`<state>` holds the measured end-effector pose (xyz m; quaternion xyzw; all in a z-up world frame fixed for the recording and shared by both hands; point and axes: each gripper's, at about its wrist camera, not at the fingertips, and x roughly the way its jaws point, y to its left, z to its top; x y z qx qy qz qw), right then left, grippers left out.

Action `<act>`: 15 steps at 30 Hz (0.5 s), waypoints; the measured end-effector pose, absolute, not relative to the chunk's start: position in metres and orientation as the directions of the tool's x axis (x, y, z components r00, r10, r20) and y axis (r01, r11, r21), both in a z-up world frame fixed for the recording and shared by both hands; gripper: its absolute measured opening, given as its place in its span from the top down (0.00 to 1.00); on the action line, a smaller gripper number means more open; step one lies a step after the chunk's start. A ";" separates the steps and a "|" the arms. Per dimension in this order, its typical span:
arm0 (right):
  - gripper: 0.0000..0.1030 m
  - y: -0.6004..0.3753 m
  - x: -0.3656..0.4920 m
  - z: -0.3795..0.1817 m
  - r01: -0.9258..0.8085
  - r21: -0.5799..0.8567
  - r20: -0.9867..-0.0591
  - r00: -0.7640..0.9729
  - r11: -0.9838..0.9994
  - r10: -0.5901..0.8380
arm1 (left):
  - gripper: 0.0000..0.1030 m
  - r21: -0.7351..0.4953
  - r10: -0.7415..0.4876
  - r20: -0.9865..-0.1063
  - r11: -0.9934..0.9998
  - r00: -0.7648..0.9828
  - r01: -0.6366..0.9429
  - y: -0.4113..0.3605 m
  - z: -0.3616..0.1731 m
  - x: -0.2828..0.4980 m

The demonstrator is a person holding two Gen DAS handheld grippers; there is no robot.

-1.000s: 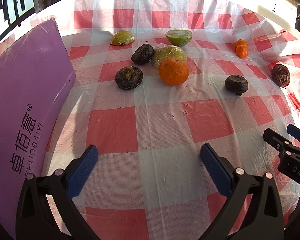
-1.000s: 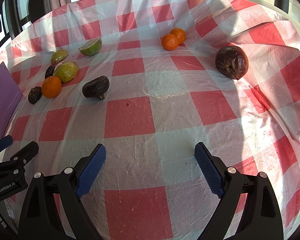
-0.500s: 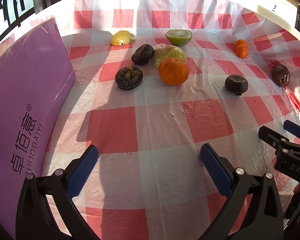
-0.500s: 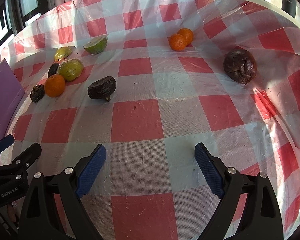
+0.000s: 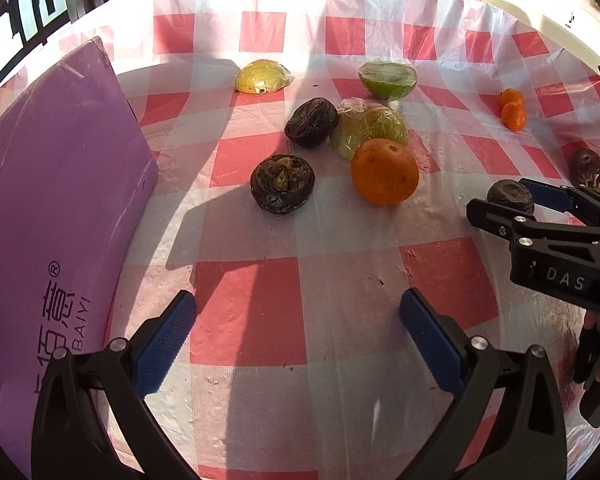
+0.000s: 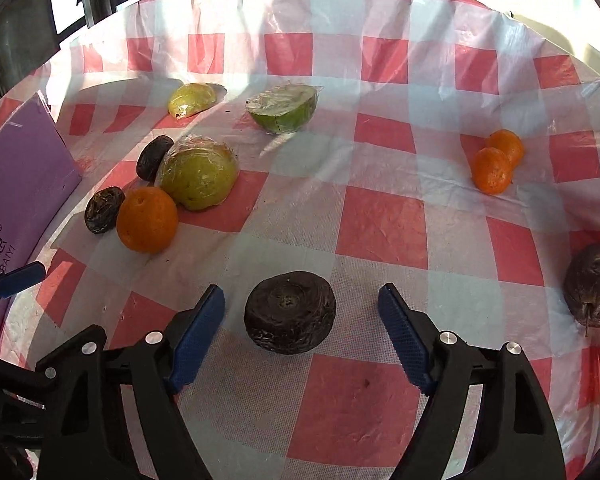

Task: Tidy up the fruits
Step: 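Close the right tool on the dark passion fruit and lift it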

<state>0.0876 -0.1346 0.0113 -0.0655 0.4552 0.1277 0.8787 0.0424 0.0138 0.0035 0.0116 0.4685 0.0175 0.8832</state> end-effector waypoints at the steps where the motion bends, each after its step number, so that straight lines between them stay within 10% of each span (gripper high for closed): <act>1: 0.40 -0.135 0.089 0.012 -0.292 -0.001 -0.817 0.552 0.956 0.168 | 0.01 0.041 0.050 -0.827 0.999 0.559 -0.028 0.016 0.004 0.048; 5: 0.62 -0.141 0.084 0.015 -0.286 0.010 -0.820 0.546 0.958 0.172 | 0.05 0.057 0.062 -0.827 0.998 0.558 -0.025 0.020 0.006 0.069; 13: 0.62 -0.170 0.054 0.018 -0.211 0.068 -0.832 0.527 0.975 0.172 | 0.30 0.054 -0.002 -0.820 0.995 0.572 0.081 0.025 0.011 0.109; 15: 0.62 -0.172 0.048 0.019 -0.201 0.067 -0.835 0.525 0.977 0.165 | 0.51 0.022 -0.044 -0.821 0.994 0.569 0.108 0.026 0.012 0.112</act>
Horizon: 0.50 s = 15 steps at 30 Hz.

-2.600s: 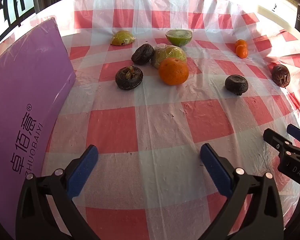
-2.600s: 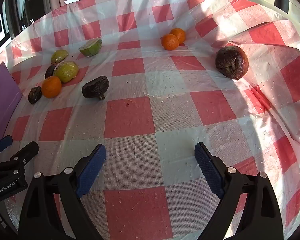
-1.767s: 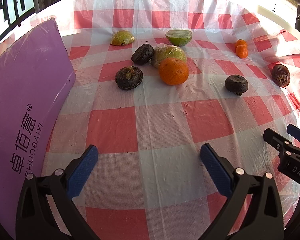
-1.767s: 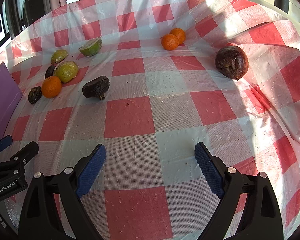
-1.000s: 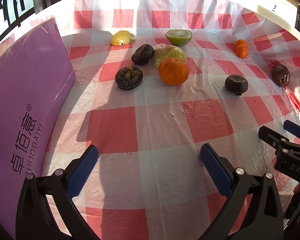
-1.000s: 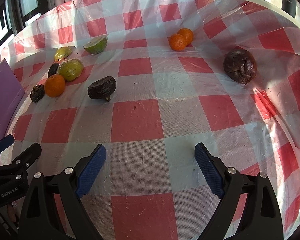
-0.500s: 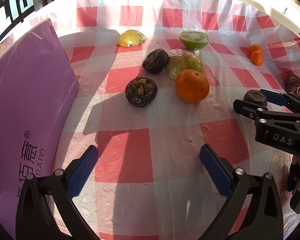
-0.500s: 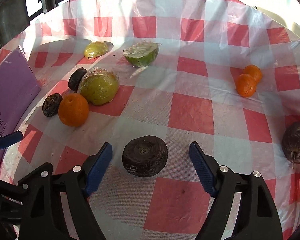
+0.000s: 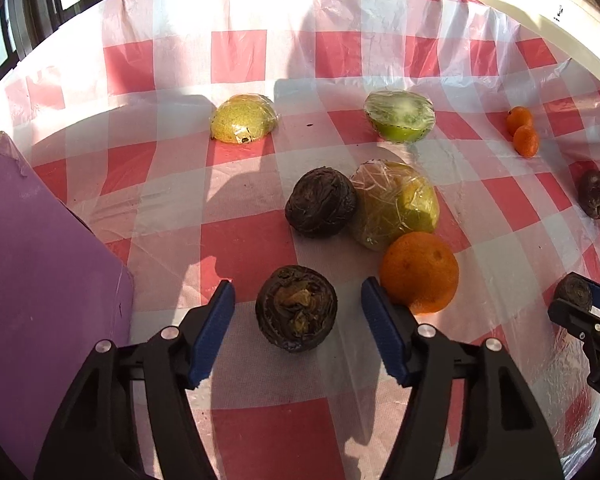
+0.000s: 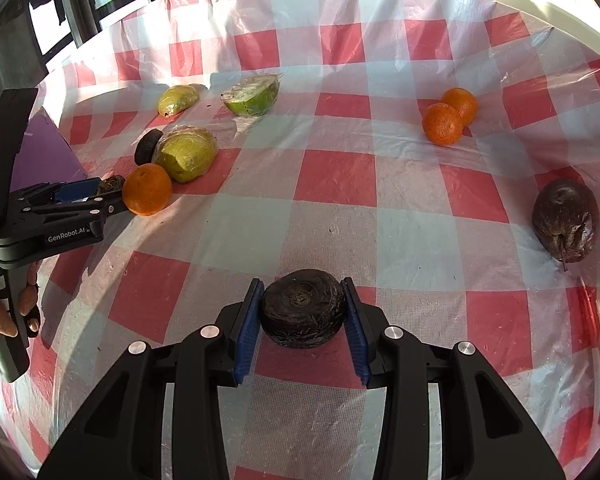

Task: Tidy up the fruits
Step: 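Close the right tool on the dark passion fruit and lift it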

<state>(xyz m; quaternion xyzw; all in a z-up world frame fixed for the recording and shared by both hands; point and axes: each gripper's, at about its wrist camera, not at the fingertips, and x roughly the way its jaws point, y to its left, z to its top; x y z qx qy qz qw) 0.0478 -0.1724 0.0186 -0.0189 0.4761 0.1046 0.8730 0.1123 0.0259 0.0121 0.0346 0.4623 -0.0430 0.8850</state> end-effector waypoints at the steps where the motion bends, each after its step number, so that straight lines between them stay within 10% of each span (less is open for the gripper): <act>1: 0.62 -0.174 0.045 0.019 -0.193 0.066 -0.836 0.524 0.979 0.160 | 0.59 0.029 -0.040 -0.822 0.993 0.567 0.112 0.024 0.014 0.112; 15: 0.62 -0.185 -0.002 0.028 -0.123 0.086 -0.861 0.491 0.989 0.136 | 0.64 -0.138 -0.177 -0.838 0.984 0.516 0.115 0.002 0.023 0.007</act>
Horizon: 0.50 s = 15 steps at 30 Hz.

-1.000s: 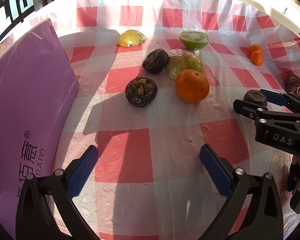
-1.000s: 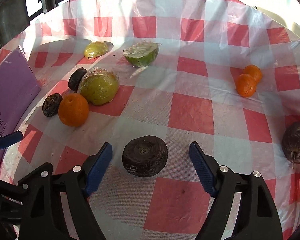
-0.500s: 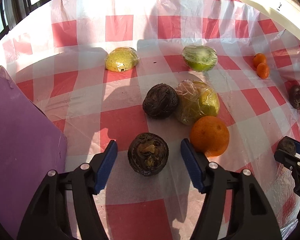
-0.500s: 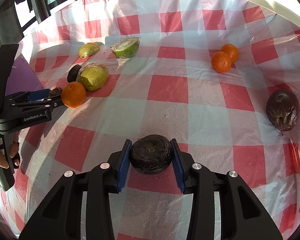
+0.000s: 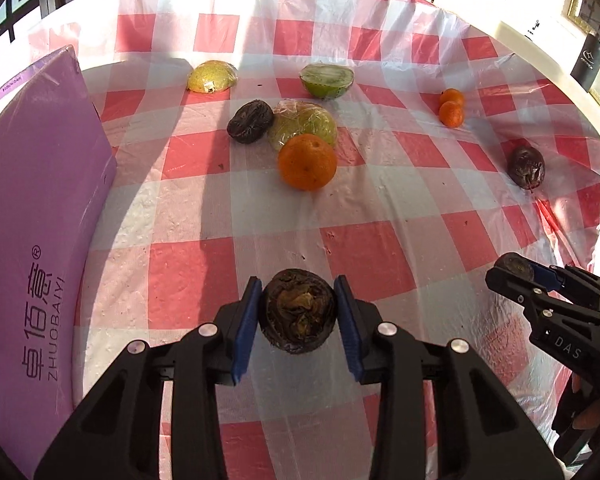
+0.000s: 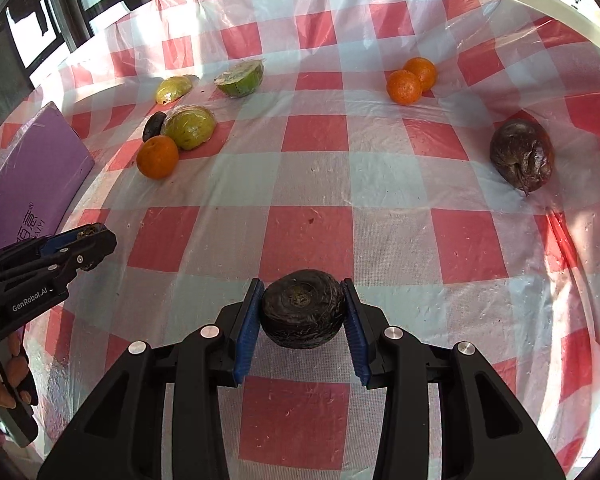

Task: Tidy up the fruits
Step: 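Carry the passion fruit into the white box and open the right tool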

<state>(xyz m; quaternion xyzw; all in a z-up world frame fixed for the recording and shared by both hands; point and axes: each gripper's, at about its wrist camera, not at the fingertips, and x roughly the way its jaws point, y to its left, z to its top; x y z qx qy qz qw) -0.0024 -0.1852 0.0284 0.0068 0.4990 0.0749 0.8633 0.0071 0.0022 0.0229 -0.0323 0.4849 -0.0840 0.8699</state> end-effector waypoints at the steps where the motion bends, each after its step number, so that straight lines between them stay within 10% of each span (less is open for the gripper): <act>1: 0.62 -0.185 -0.006 0.030 -0.120 0.088 -0.863 0.486 0.989 0.136 | 0.64 -0.141 -0.188 -0.841 0.982 0.508 0.130 0.001 0.023 -0.001; 15: 0.62 -0.172 -0.064 0.036 0.006 0.087 -0.900 0.428 0.996 0.076 | 0.64 -0.179 -0.416 -0.795 0.856 0.441 0.485 -0.011 0.074 -0.054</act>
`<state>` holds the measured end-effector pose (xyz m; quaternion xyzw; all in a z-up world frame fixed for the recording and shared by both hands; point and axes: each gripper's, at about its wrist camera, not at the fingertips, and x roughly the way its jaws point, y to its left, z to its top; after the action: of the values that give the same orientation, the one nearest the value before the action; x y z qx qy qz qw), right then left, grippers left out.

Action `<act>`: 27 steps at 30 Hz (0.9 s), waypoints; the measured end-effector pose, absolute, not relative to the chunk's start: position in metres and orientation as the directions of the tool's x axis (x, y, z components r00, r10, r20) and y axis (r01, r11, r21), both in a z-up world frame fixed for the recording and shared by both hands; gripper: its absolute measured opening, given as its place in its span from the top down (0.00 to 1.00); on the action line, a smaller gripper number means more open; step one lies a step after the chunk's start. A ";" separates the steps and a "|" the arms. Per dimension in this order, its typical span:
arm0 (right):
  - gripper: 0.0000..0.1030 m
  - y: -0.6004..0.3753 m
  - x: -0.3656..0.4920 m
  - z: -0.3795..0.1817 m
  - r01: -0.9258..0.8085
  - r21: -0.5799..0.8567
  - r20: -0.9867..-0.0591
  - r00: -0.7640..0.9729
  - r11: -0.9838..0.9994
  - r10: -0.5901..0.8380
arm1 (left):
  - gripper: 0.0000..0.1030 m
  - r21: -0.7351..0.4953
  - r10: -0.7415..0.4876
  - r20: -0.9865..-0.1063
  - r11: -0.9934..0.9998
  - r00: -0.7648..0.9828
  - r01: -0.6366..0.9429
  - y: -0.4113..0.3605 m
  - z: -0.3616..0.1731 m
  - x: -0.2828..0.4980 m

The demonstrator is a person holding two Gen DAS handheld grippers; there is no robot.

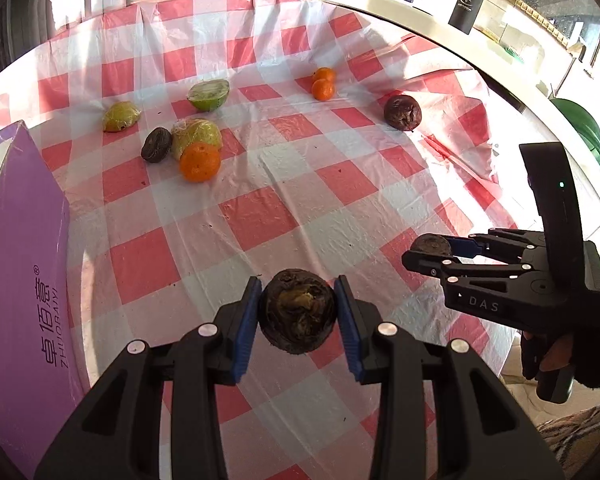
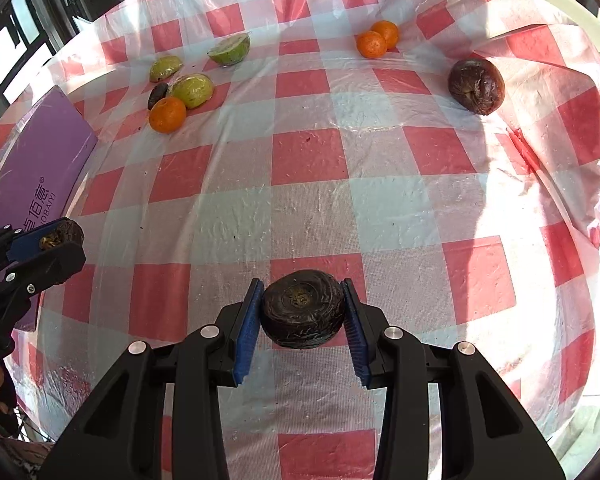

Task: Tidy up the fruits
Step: 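Carry the passion fruit into the white box and open the right tool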

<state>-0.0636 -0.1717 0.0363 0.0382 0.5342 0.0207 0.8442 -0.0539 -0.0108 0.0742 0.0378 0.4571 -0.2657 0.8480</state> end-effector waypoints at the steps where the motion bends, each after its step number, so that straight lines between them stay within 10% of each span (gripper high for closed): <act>1: 0.62 -0.169 -0.065 0.038 0.012 0.090 -0.899 0.430 0.996 0.076 | 0.64 -0.181 -0.431 -0.785 0.847 0.445 0.500 -0.009 0.081 -0.055; 27: 0.62 0.036 -0.059 0.124 -0.191 0.176 -0.767 0.588 0.966 0.256 | 0.63 -0.227 -0.391 -0.647 0.918 0.654 0.324 0.217 0.163 -0.074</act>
<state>-0.0585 0.0359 0.1238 0.0372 0.4361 0.1254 0.8903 -0.0743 0.2174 0.1628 -0.0458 0.3663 -0.1970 0.9082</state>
